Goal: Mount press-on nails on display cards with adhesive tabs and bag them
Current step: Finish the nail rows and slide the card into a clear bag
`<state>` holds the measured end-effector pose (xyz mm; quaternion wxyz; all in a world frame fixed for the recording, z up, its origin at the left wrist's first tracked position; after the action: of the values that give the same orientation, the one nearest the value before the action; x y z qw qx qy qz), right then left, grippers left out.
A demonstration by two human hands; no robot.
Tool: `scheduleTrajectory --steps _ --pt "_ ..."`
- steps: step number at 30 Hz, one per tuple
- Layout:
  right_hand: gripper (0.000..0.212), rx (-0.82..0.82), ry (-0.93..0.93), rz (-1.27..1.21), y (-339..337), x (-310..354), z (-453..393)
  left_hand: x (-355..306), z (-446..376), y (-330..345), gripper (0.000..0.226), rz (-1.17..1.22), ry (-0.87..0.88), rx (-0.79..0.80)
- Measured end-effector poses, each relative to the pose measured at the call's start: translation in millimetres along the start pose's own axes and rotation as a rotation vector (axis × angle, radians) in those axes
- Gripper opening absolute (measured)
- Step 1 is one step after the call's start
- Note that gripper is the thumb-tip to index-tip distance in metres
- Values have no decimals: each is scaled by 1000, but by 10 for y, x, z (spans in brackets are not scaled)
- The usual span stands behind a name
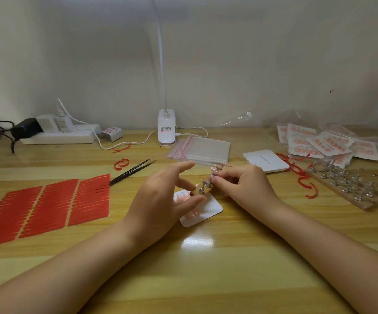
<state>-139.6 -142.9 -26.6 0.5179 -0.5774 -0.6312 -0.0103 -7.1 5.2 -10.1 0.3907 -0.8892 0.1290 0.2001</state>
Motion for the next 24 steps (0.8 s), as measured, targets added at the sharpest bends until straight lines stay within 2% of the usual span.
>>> scheduleTrajectory --steps 4,8,11,14,18,20,22,24 --pt "5 -9 -11 27 -9 28 10 8 11 12 63 4 -21 -12" --pt "7 -92 -102 70 -23 113 56 99 -20 7 63 12 -91 -45" --pt "10 -118 -148 56 -21 162 67 230 -67 -5 61 15 -200 -48" --pt "10 -90 -129 14 3 192 74 381 -107 20 58 44 -327 -5" --pt "5 -87 -93 -41 32 205 92 430 -118 56 56 25 -386 25" --pt "5 -90 -80 -90 40 216 107 369 -110 34 59 6 -325 -46" --pt "8 -100 -102 -114 44 236 119 236 -91 -4 61 43 -173 -114" --pt "11 -97 -136 -126 51 259 131 105 -48 -5 62 88 -22 -82"
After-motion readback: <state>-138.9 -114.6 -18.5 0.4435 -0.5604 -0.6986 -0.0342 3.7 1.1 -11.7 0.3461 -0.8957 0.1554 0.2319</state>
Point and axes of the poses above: each hand's wrist, its own z-axis away from the middle knuckle, its own y-axis out of the palm, x = y × z, the point moved 2 cm from there along -z, towards the middle knuckle, and after that the axes turned 7 degrees about -y, right-handed, at the moved point
